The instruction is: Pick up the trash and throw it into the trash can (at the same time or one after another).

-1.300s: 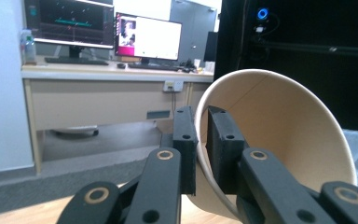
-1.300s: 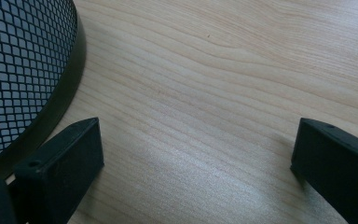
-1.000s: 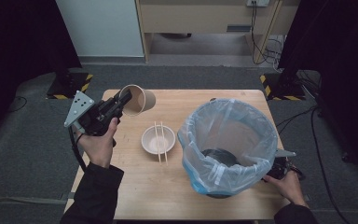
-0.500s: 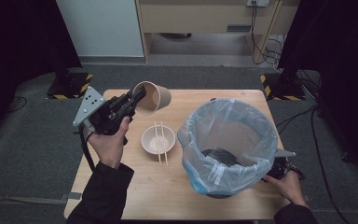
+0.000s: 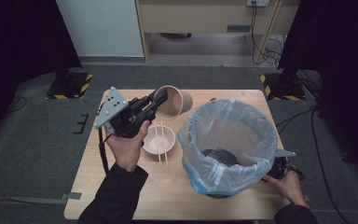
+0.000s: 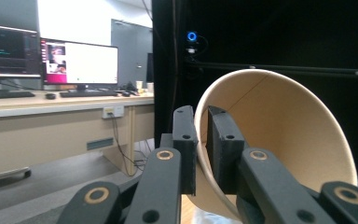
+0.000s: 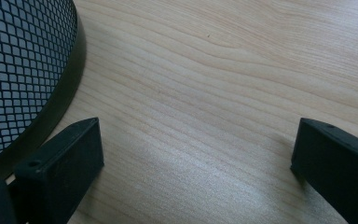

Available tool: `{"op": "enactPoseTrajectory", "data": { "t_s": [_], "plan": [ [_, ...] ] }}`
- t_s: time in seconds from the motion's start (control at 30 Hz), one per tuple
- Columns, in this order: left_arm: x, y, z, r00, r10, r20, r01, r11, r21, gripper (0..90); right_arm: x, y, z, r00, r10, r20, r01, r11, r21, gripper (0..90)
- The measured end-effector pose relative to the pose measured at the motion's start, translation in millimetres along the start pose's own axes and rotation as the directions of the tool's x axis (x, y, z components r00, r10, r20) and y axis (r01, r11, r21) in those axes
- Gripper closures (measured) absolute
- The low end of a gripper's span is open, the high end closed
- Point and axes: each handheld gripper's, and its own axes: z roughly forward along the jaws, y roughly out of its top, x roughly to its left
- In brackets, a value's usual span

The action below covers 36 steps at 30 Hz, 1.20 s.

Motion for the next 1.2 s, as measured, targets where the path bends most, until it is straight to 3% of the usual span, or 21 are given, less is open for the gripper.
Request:
{"op": "enactPoseTrajectory", "data": {
  "t_s": [0.2, 0.43, 0.53, 0.7, 0.87, 1.0, 1.2],
  "plan": [
    [-16.5, -4.8, 16.0, 0.9984, 0.007, 0.056, -0.008, 0.9997, 0.023, 81.8, 0.0, 0.0, 0.0, 1.0000, 0.000, 0.000, 0.000, 1.000, 0.000, 2.3],
    [-34.0, -13.1, 33.7, 0.9917, -0.001, 0.129, -0.007, 0.9980, 0.063, 81.8, 0.0, 0.0, 0.0, 1.0000, -0.001, 0.000, 0.001, 1.000, 0.000, 2.3],
    [-41.1, -17.7, 40.2, 0.9873, -0.006, 0.159, -0.008, 0.9962, 0.087, 81.8, 0.0, 0.0, 0.0, 1.0000, 0.000, 0.000, 0.000, 1.000, 0.000, 2.3],
    [-50.6, -27.6, 53.1, 0.9748, -0.024, 0.222, -0.008, 0.9899, 0.141, 80.5, 0.0, 0.0, 0.0, 1.0000, 0.000, 0.000, 0.000, 1.000, 0.000, 2.3],
    [-53.4, -33.9, 58.7, 0.9694, -0.032, 0.243, -0.008, 0.9864, 0.164, 68.2, 0.0, 0.0, 0.0, 1.0000, -0.001, 0.000, 0.001, 1.000, 0.000, 2.3],
    [-47.6, -30.3, 49.3, 0.9749, -0.019, 0.222, -0.015, 0.9886, 0.150, 65.5, 0.0, 0.0, 0.0, 1.0000, -0.001, -0.001, 0.001, 1.000, 0.001, 2.2],
    [-22.0, -24.8, 19.7, 0.9910, 0.006, 0.133, -0.027, 0.9876, 0.155, 60.5, 0.4, 0.0, -0.1, 1.0000, -0.003, -0.004, 0.003, 1.000, 0.001, 2.2]
  ]
}}
